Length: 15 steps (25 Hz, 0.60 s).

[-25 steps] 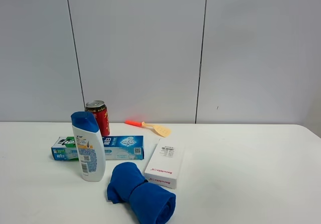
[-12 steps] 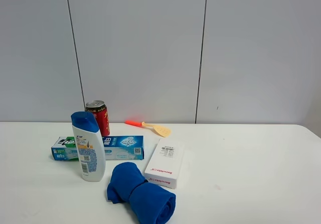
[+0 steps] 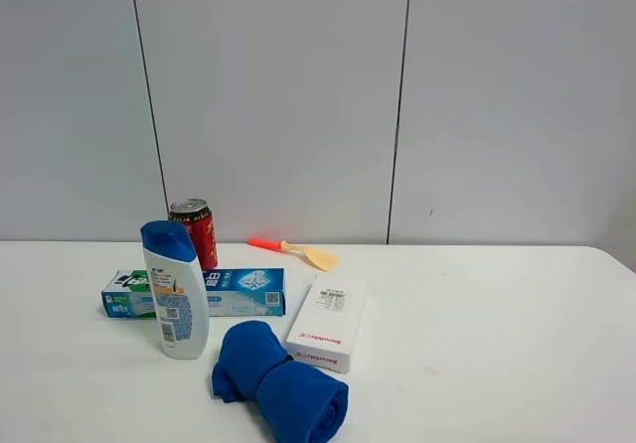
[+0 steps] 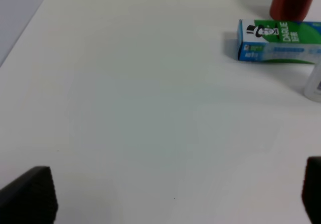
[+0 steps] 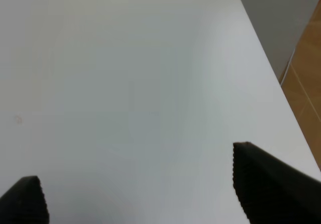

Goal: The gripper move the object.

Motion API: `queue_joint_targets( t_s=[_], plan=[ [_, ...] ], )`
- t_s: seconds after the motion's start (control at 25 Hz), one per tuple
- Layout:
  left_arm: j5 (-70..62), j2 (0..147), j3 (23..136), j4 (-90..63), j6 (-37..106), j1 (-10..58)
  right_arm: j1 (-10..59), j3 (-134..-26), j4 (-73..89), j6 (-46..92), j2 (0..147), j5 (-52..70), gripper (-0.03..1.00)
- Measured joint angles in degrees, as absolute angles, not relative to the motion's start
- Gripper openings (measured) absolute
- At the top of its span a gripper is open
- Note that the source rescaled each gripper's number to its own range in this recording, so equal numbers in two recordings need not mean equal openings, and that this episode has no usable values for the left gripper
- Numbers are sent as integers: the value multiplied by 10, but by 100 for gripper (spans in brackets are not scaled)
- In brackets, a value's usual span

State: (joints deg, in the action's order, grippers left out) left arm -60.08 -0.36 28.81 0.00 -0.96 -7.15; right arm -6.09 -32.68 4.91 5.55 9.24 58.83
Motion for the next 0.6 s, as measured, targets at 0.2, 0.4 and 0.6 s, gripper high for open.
queue_joint_targets(
  t_s=[0.2, 0.4, 0.6],
  plan=[
    [-601, -4, 288, 0, -10, -71, -62, -307, 49, 59, 40, 589, 43],
    [-601, -4, 288, 0, -10, -71, -62, -295, 48, 45, -1, 601, 43],
    [-601, -4, 288, 0, -10, -71, -62, -289, 44, 43, -1, 606, 43]
  ],
)
